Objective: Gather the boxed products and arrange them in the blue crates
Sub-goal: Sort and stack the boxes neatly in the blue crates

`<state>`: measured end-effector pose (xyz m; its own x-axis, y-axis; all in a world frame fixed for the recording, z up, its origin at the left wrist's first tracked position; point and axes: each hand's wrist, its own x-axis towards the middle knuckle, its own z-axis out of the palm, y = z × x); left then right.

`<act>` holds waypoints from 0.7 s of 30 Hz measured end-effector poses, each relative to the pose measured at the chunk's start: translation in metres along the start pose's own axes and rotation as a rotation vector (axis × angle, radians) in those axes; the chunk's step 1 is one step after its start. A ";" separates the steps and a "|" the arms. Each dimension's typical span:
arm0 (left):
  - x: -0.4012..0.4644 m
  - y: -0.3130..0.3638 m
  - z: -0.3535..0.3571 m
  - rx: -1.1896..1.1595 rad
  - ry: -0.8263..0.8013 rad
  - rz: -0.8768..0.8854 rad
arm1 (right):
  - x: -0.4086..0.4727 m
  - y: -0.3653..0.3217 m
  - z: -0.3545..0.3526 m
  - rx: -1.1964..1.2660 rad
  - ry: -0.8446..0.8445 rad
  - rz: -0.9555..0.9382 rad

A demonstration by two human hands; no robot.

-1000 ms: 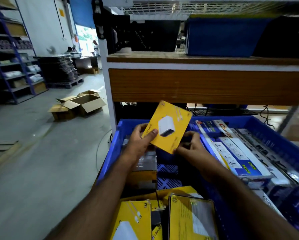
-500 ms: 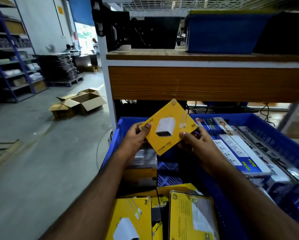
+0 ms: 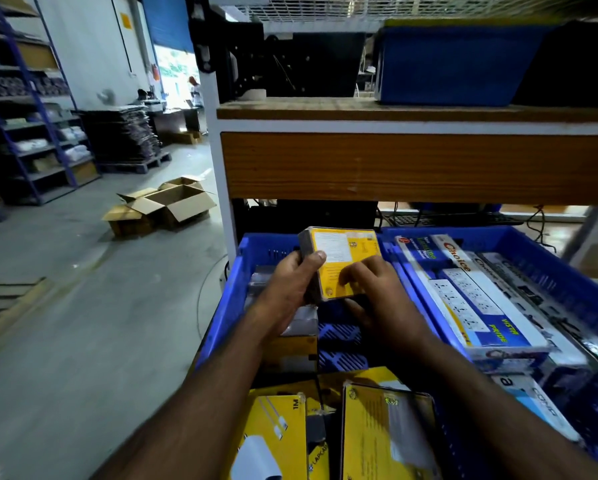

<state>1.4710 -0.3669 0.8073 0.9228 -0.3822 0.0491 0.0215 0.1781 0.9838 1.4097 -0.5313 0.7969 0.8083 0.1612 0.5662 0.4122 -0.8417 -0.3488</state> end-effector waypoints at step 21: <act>0.003 0.007 -0.012 -0.234 -0.133 -0.179 | 0.011 -0.002 -0.007 1.292 0.046 0.730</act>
<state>1.4782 -0.3558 0.8120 0.8383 -0.5387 -0.0837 0.2807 0.2948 0.9134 1.4149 -0.5313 0.8086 0.9925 -0.1216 -0.0078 0.0300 0.3056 -0.9517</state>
